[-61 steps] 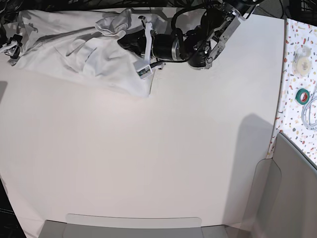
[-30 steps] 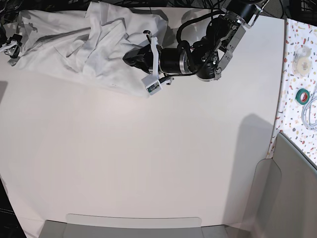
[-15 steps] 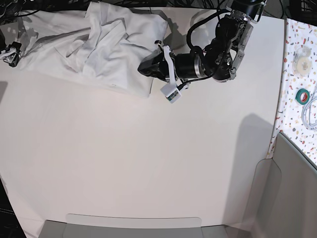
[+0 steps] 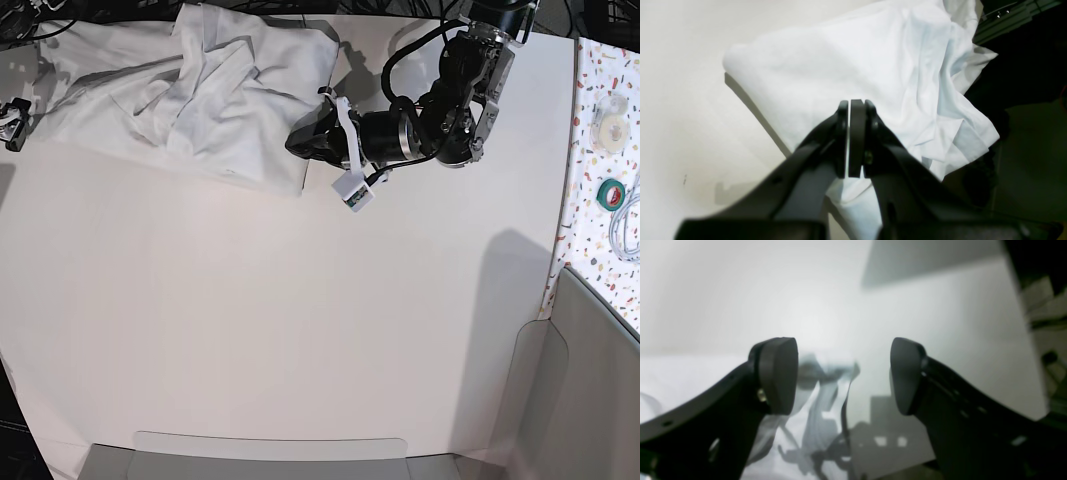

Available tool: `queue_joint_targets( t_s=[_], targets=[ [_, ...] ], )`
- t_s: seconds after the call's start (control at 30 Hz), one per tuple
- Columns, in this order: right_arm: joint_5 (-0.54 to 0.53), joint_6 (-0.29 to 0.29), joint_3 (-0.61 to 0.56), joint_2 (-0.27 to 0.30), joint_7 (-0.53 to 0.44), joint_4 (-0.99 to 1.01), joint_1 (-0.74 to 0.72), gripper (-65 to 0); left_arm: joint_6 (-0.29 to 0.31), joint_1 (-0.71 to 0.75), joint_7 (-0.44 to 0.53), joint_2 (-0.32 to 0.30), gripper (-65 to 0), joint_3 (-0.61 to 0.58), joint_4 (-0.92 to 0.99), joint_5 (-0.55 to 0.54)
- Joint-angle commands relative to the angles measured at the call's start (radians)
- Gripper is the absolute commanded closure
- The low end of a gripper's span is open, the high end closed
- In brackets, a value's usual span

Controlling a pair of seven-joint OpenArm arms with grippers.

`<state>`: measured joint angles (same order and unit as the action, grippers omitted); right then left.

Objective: Layout the t-shirt on the table in an organized manner, then fold the t-shirt properly

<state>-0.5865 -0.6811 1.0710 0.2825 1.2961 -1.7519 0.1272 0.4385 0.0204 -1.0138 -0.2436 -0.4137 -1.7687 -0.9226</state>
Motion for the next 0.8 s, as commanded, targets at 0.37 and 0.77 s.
queue_joint_targets(
  t_s=[0.37, 0.77],
  targets=[
    [-0.063, -0.017, 0.005, 0.028, -0.016, -0.015, -0.005, -42.4, 0.009, -0.01, 0.029, 0.0, -1.2, 0.005, 0.043, -0.017],
    [-0.063, -0.017, 0.005, 0.03, -0.016, -0.015, -0.005, -42.4, 0.009, -0.01, 0.029, 0.002, -1.2, 0.005, 0.043, -0.017]
  ],
)
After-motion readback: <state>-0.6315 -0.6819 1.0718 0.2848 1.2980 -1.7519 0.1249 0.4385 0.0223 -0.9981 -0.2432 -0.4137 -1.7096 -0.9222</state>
